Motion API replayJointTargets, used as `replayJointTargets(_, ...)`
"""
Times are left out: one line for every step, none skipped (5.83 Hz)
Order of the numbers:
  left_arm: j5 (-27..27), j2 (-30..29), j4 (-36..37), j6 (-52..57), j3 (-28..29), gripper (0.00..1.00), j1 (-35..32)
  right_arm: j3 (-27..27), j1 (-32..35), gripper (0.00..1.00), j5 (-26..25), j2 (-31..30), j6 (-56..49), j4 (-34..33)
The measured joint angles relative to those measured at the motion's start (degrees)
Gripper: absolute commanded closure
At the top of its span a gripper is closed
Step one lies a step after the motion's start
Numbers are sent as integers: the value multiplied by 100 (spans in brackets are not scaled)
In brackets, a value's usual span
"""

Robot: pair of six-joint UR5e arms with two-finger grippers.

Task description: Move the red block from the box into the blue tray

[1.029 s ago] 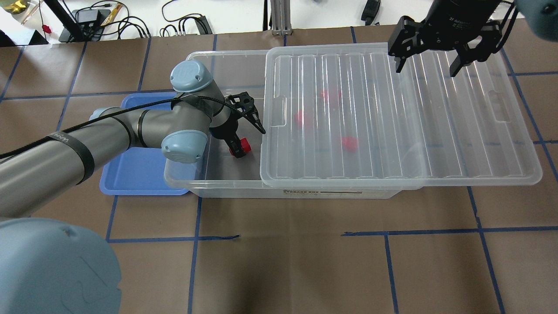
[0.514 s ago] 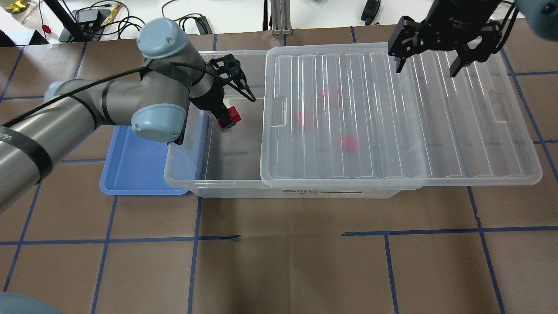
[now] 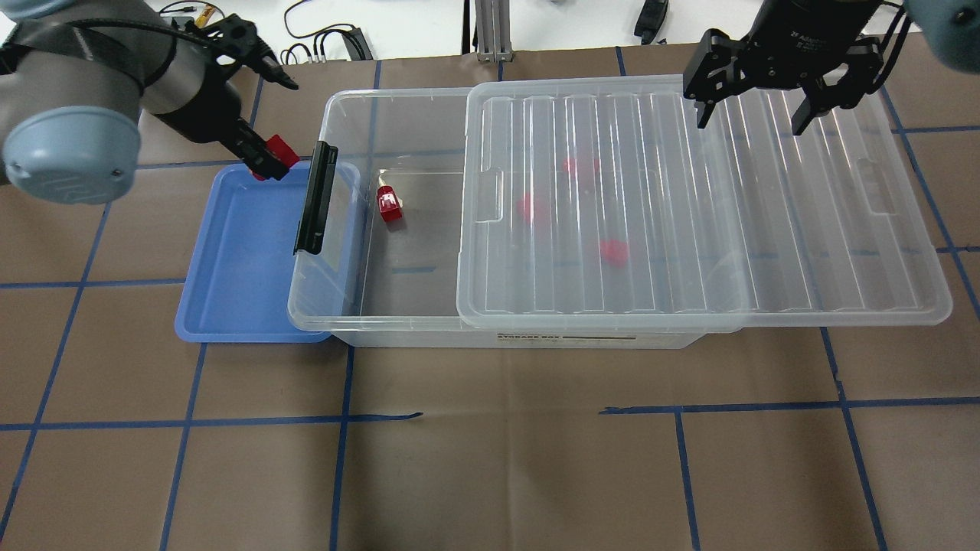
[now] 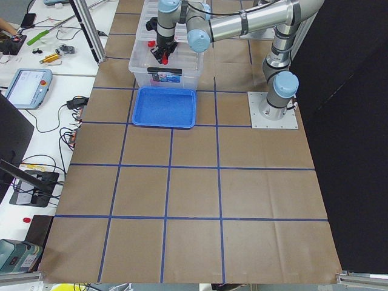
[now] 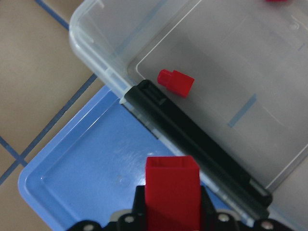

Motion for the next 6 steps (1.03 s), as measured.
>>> replayJointTargets(4, -55, -42, 945, -98, 98, 382, -4, -412, 0, -48, 1, -444, -60)
replayJointTargets(5, -215, 29, 2184, -262, 98, 640, 3, -1220, 0, -58, 13, -1310, -93)
replayJointTargets(-22, -519, 174, 3497, -413, 98, 819, 52, -2108, 0, -56, 124, -2296, -168)
replayJointTargets(-56, -859, 328, 4475, -486, 97, 871, 137, -2852, 0, -59, 379, -3054, -371)
replayJointTargets(-107, -1142, 499, 4996, -503, 96, 867, 271, -3381, 0, -64, 726, -3494, -643)
replayJointTargets(-245, -1405, 664, 5231, -497, 93, 876, 490, -3633, 0, -114, 984, -3651, -949)
